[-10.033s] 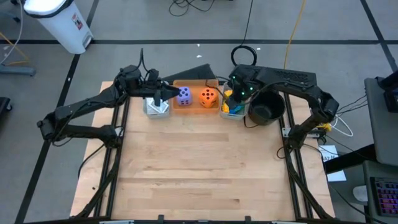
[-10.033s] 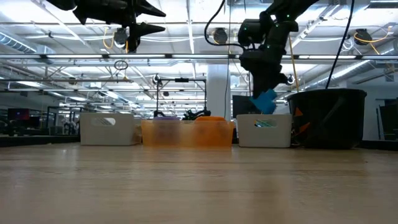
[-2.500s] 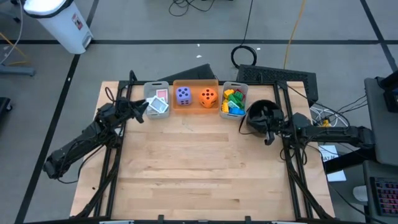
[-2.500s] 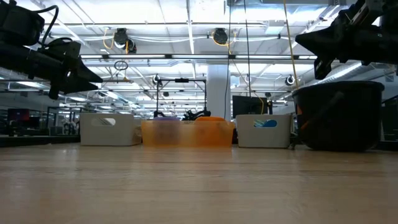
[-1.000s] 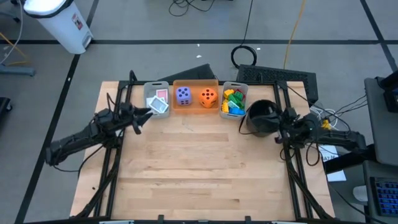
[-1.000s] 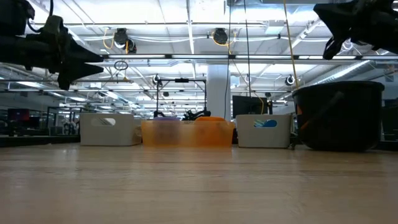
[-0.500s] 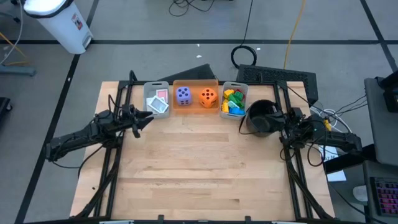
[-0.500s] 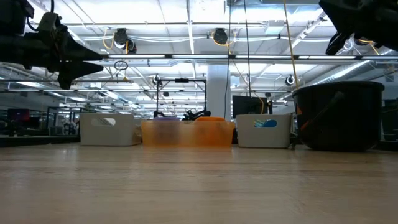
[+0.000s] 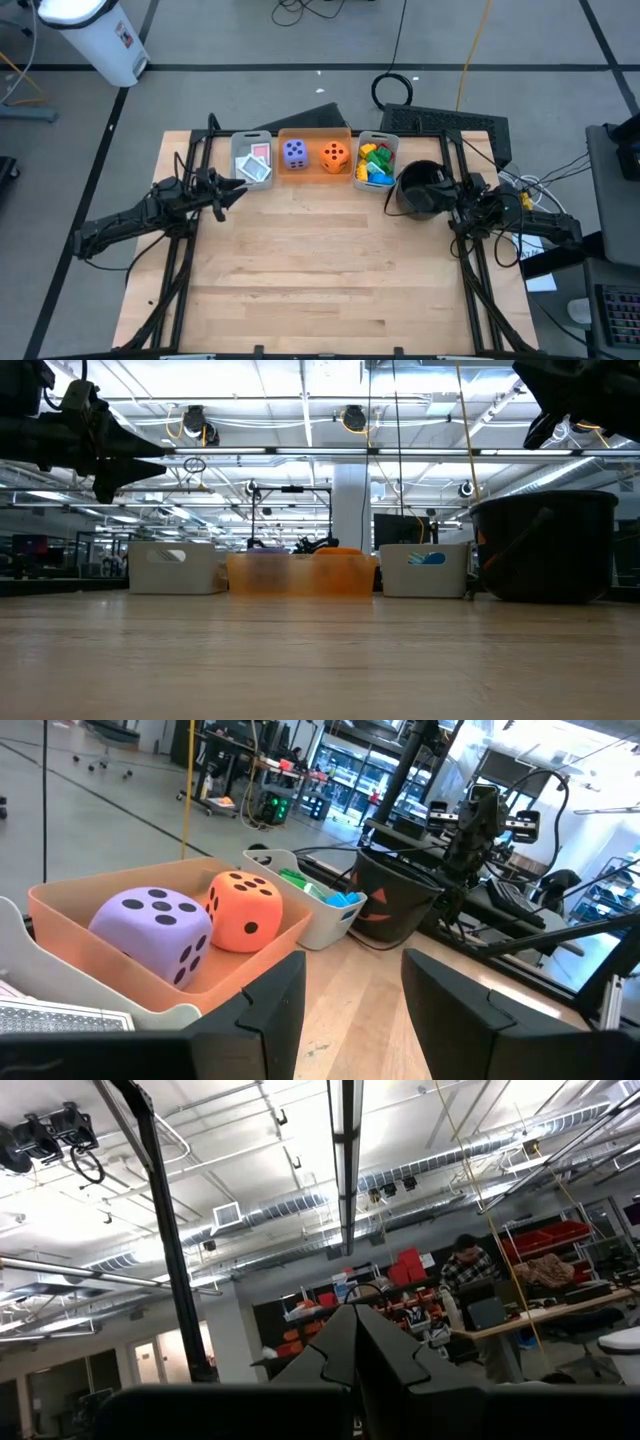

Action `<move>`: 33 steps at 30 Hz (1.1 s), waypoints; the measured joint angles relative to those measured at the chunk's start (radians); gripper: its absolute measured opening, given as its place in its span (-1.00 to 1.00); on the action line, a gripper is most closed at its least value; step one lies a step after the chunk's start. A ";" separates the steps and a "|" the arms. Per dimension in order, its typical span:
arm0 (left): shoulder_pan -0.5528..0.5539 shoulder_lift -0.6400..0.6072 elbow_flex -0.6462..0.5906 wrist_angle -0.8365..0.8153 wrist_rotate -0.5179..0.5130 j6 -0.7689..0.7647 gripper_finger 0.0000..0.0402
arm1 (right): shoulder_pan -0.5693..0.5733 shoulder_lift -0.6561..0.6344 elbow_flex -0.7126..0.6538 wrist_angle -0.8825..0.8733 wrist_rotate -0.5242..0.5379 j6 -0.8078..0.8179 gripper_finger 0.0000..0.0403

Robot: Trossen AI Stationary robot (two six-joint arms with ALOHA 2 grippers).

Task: Pick & Place Toys
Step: Return to Home Position

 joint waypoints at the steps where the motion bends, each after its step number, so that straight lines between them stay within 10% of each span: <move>1: 0.000 0.000 0.000 0.000 0.000 0.000 -0.14 | 0.000 0.000 0.000 0.000 0.000 0.000 -1.00; 33: 0.000 0.000 0.000 0.000 0.000 0.000 -0.14 | 0.000 0.002 0.000 0.008 0.000 0.041 -1.00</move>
